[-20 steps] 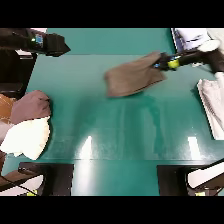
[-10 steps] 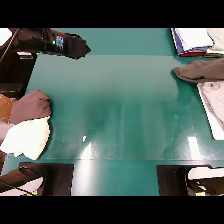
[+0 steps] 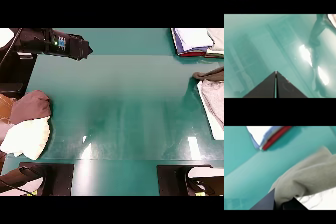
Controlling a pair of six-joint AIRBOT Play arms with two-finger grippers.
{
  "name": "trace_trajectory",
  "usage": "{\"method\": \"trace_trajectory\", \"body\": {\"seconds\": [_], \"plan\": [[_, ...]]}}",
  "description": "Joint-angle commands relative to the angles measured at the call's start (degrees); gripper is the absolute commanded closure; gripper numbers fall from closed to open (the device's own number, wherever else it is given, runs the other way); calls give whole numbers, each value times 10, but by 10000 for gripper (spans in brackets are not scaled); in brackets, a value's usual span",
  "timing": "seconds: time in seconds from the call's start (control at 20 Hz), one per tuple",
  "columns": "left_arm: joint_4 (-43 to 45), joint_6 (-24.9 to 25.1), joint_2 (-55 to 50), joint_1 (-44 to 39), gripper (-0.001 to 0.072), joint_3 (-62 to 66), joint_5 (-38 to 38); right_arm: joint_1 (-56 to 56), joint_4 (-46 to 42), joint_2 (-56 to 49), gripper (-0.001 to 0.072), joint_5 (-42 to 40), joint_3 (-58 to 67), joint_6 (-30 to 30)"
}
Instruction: Fold the shirts.
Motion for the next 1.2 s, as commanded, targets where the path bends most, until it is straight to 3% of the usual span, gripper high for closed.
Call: {"method": "trace_trajectory", "body": {"seconds": [0.0, 0.25, 0.7, 0.75, 0.8, 0.85, 1.0, 1.15], "plan": [[1, 1, 0, 0, 686, 0, -23, -4, -2, 4, 696, 35, 59, 1], [4, 4, 0, 0, 686, 0, -38, -32, -23, 86, 695, 32, -46, 0], [4, 5, 0, 0, 686, 0, -40, -99, -212, 208, 674, 116, -274, 5], [5, 7, 0, 0, 685, 0, -42, -109, -218, 217, 542, 119, -301, 7], [4, 14, 0, 0, 685, 0, -45, -122, -217, 224, 342, 125, -325, 7], [4, 19, 0, 0, 686, 0, -48, -136, -217, 229, 212, 130, -344, 7], [4, 19, 0, 0, 685, 0, -45, -157, -183, 237, 183, 153, -363, 7], [4, 19, 0, 0, 685, 0, -46, -132, -61, 255, 183, 139, -363, 7]]}}
